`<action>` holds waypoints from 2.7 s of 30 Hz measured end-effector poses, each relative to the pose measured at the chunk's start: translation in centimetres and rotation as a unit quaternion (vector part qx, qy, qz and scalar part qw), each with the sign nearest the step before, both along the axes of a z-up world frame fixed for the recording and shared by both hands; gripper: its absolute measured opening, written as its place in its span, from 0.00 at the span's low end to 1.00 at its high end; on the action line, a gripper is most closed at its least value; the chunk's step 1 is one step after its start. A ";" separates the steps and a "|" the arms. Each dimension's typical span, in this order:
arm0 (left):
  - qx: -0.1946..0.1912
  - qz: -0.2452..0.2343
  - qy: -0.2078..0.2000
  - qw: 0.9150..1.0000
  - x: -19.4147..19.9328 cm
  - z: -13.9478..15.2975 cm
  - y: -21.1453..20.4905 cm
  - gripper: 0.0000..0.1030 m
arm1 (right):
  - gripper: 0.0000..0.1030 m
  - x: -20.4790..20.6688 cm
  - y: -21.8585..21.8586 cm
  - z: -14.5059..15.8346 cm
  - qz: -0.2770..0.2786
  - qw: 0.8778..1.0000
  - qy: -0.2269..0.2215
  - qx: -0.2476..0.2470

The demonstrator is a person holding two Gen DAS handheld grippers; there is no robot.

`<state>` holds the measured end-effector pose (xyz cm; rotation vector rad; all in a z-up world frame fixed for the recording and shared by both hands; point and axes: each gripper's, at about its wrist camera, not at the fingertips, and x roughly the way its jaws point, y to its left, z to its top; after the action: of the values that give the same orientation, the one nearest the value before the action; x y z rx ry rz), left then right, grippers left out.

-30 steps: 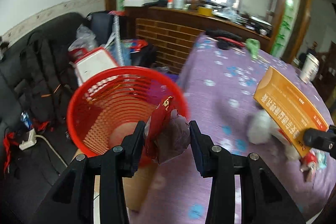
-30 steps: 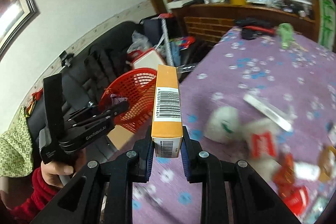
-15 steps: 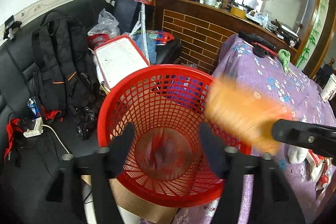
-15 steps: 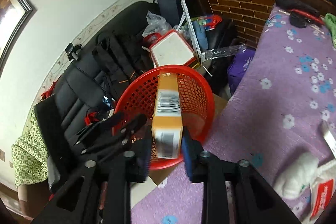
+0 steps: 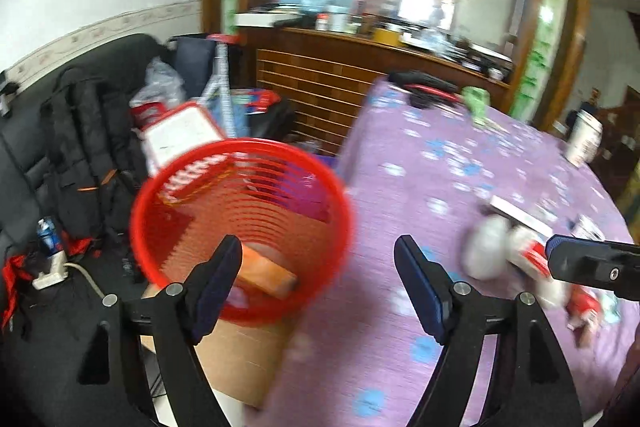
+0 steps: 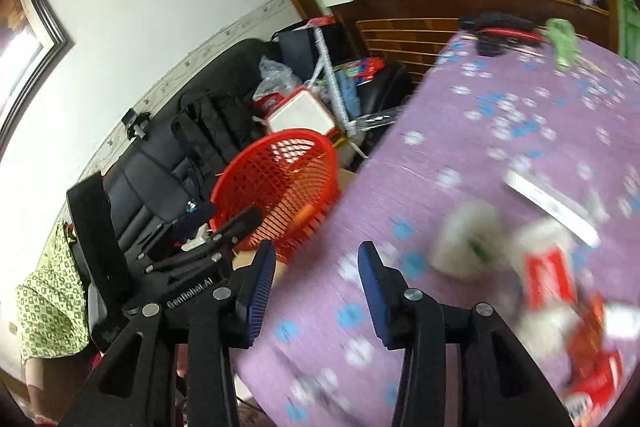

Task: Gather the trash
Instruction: 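Grasp the white paper bag with red label with the left tool, then grasp the red-and-white snack bag with the right tool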

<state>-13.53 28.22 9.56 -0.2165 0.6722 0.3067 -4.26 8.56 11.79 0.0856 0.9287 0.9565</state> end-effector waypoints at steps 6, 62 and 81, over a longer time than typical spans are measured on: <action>-0.002 -0.081 0.018 0.997 1.3 -1.0 -7.3 0.75 | 0.45 0.0 -11.9 -1.3 -0.100 0.995 0.011 0.013; -0.024 -0.184 0.037 0.982 6.3 -3.7 -20.8 0.39 | 0.78 -4.0 -17.1 -9.0 -0.172 0.931 -0.179 -0.268; -0.002 -0.195 0.029 0.980 4.9 -4.0 -22.6 0.39 | 0.07 -3.7 -22.6 -5.3 -0.246 0.949 -0.129 -0.147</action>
<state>-8.62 5.62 5.61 -0.0752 0.7567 -0.0641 -7.93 -14.08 6.45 -0.0597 0.7465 0.3490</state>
